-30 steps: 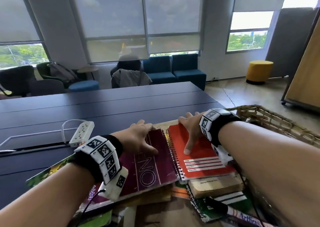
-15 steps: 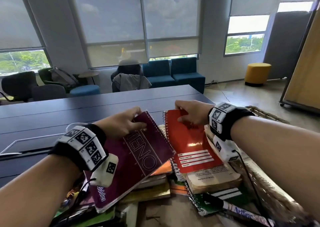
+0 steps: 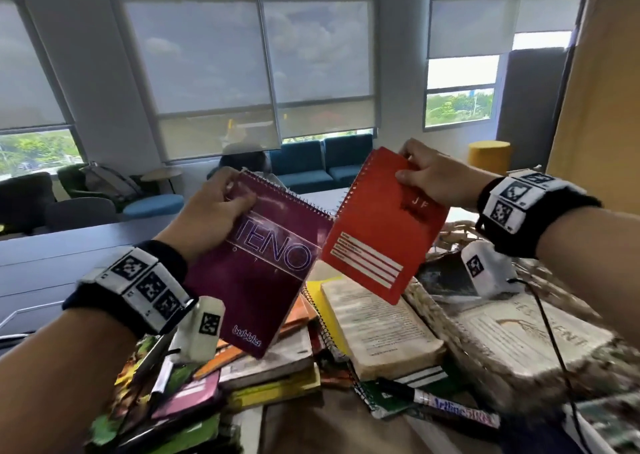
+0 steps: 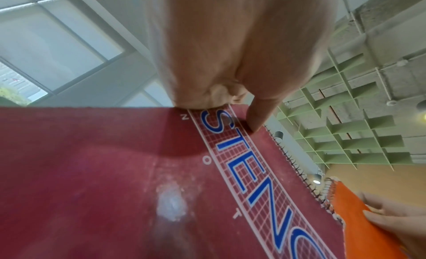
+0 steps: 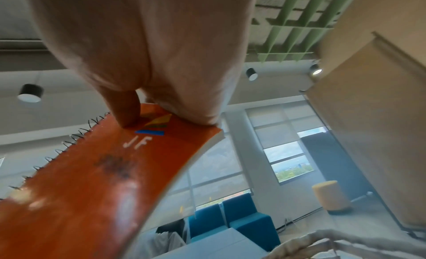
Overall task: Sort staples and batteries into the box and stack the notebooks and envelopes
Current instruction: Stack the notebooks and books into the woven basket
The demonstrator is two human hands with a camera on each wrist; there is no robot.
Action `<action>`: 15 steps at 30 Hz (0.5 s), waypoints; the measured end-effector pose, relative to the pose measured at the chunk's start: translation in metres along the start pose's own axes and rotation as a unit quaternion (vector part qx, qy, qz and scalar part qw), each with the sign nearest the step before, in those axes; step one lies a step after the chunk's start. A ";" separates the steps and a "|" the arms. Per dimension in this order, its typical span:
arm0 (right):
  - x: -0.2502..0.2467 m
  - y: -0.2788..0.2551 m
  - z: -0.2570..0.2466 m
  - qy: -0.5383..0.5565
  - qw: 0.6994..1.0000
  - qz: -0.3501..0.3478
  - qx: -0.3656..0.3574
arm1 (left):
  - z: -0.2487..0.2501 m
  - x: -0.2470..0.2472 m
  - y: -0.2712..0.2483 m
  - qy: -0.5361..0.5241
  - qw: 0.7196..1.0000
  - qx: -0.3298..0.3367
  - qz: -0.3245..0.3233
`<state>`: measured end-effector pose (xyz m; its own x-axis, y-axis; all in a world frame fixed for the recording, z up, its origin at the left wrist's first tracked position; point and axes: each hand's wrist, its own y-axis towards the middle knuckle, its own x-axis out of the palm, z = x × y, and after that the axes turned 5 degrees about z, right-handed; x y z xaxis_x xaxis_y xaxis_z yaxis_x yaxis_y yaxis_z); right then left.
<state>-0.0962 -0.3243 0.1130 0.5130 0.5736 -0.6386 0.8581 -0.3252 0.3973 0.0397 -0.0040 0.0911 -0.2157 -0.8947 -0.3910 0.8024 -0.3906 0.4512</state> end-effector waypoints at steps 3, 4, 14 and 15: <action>-0.029 -0.011 0.010 0.043 0.996 0.044 0.063 | -0.002 0.012 -0.005 -0.045 0.998 -0.027 0.015; -0.038 -0.015 0.018 0.034 0.994 0.059 0.080 | -0.003 0.017 -0.006 -0.060 0.997 -0.037 0.018; -0.099 -0.079 0.129 -0.134 0.946 0.005 0.294 | 0.012 0.065 -0.012 -0.215 0.972 -0.095 0.014; -0.098 -0.085 0.136 -0.169 0.937 -0.030 0.305 | 0.014 0.069 -0.013 -0.220 0.971 -0.093 0.014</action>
<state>-0.2165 -0.4552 0.0528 0.3524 0.3665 -0.8611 0.6845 -0.7284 -0.0298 0.0068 -0.0637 0.0694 -0.3775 -0.9258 0.0189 0.8889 -0.3566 0.2875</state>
